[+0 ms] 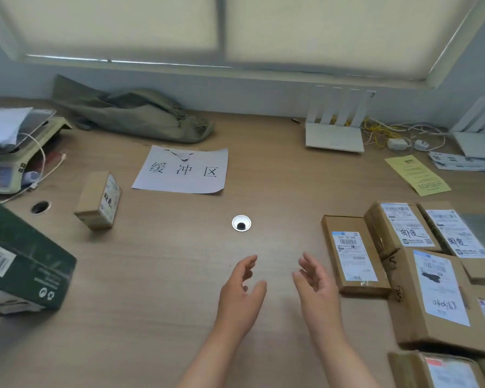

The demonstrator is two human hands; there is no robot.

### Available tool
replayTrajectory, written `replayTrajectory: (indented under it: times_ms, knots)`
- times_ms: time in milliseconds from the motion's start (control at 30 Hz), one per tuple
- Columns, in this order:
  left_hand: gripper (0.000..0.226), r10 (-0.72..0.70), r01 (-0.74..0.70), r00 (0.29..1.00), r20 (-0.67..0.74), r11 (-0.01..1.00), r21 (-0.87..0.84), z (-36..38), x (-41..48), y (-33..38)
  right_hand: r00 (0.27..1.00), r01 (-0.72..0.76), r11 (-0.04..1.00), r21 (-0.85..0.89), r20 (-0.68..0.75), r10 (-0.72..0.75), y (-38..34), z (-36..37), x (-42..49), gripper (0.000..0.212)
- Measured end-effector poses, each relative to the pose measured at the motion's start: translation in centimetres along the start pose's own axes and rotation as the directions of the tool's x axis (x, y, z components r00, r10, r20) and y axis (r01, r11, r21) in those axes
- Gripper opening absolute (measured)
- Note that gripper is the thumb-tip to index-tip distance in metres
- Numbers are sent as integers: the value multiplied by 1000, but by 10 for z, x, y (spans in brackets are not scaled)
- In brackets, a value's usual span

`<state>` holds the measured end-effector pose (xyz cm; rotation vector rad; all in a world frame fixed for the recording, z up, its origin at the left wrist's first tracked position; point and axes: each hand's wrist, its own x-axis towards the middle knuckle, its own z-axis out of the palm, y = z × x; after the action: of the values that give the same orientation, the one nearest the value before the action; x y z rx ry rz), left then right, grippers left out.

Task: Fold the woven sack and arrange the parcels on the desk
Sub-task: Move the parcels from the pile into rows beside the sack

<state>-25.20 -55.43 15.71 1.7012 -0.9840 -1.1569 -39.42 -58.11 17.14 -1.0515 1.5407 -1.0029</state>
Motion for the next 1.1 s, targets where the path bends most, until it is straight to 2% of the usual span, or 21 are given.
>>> replayTrajectory:
  times_ms: [200, 333, 500, 700, 800, 933, 1100]
  knots:
    - [49, 11, -26, 980, -199, 997, -70, -127, 10, -5, 977, -17, 998, 60, 212, 4, -31, 125, -31, 46]
    - [48, -11, -10, 960, -281, 997, -74, -204, 24, -14, 942, -14, 998, 57, 336, -6, -50, 207, -46, 48]
    - [49, 0, -9, 933, -360, 1000, -24, -281, 58, -22, 906, 0, 1000, 11, 424, -4, -69, 297, -48, 50]
    - [53, 90, -21, 896, -435, 987, 160, -322, 118, -25, 895, 17, 998, -66, 446, 14, -78, 371, -35, 50]
    - [55, 72, 60, 874, -480, 965, 255, -327, 146, -33, 904, 14, 996, -87, 428, 25, -74, 389, -28, 52]
    - [54, 47, 151, 852, -521, 931, 331, -333, 175, -50, 926, -3, 996, -91, 375, 38, -59, 389, -28, 53]
    - [43, 42, 179, 812, -582, 931, 318, -335, 191, -54, 942, -31, 995, -91, 332, 59, -43, 368, -32, 48]
